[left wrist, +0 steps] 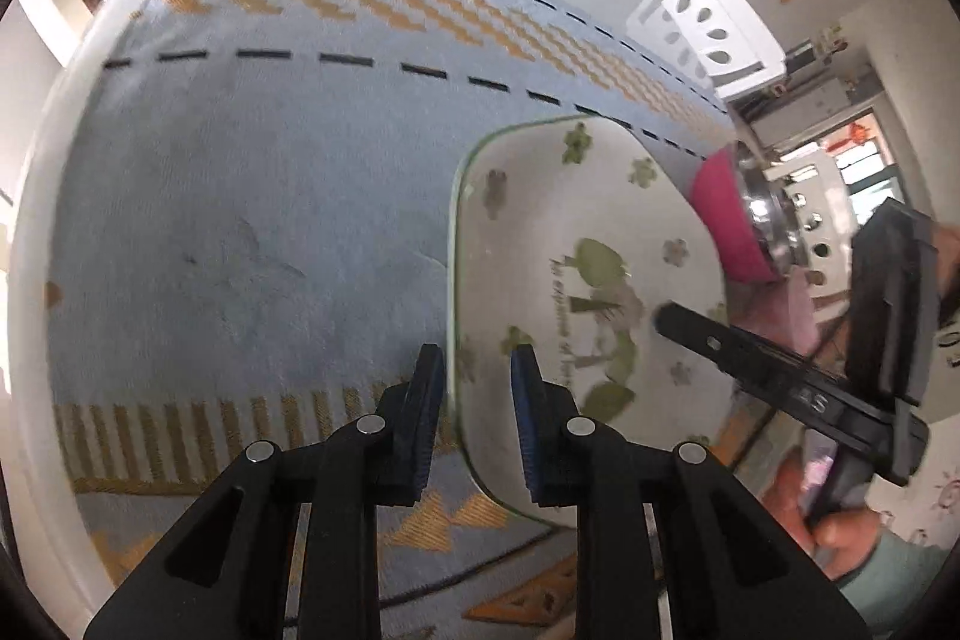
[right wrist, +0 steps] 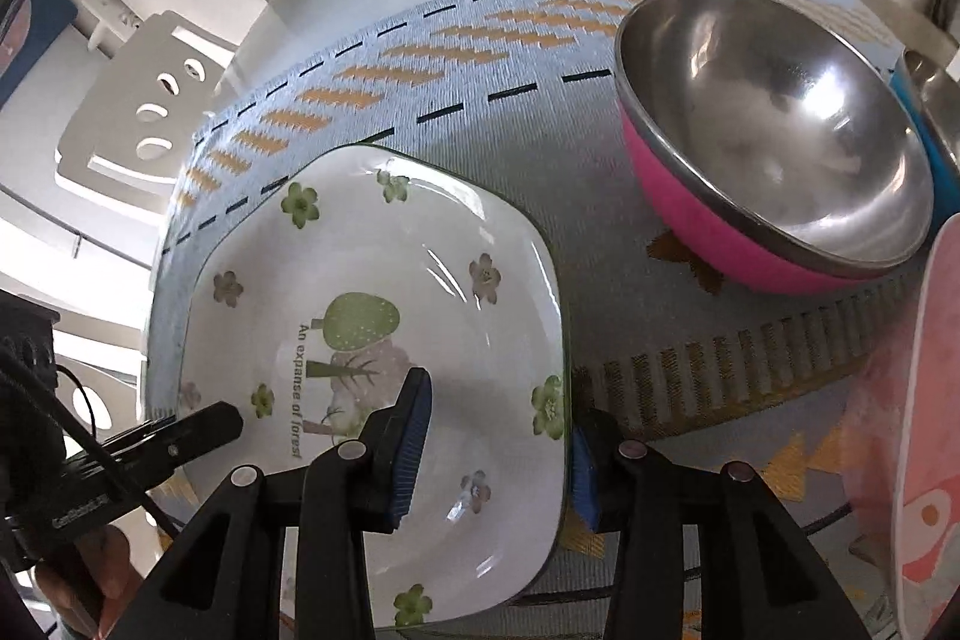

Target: Organize plates and bowls

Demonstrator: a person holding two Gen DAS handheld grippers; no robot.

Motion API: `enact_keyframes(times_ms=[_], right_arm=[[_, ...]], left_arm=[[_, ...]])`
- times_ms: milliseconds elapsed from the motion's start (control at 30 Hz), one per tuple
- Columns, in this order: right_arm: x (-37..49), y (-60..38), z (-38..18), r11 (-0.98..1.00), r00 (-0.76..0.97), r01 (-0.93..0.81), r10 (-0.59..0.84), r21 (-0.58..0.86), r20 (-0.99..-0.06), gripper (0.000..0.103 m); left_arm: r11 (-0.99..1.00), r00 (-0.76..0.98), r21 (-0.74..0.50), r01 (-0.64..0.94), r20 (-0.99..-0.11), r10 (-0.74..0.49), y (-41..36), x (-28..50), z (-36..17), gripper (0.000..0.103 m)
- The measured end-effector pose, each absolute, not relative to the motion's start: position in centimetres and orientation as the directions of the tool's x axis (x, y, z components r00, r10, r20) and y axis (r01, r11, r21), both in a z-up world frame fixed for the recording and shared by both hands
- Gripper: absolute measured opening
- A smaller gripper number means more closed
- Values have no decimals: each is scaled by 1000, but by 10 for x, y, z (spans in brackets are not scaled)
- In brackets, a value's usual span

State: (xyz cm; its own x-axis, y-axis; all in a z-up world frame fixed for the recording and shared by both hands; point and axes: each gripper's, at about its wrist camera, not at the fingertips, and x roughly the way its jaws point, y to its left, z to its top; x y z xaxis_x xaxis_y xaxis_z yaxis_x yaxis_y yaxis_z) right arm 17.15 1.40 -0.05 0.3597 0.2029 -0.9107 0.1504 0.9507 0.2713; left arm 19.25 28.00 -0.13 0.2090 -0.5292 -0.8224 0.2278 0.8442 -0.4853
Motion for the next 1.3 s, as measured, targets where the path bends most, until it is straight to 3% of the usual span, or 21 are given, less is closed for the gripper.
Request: enact_keyframes(times_ms=[367,467,733,1300], right_arm=[[159,19,-1,966,417,107,171,234,-893,40],[161,7,-1,935,405,144,243,324,-881,39],[156,-11,10,850,411,193,383,490,-827,39],[142,-1,61,875,491,48,400,482,-774,39]], left_arm=[[835,206,-495,242,-815,-542,272,200,0,22],[809,206,-545,219,-785,-585,276,198,3,22],[834,259,-499,233,-795,-548,268,186,20,23],[852,404,-463,245,-750,-524,276,158,73,22]])
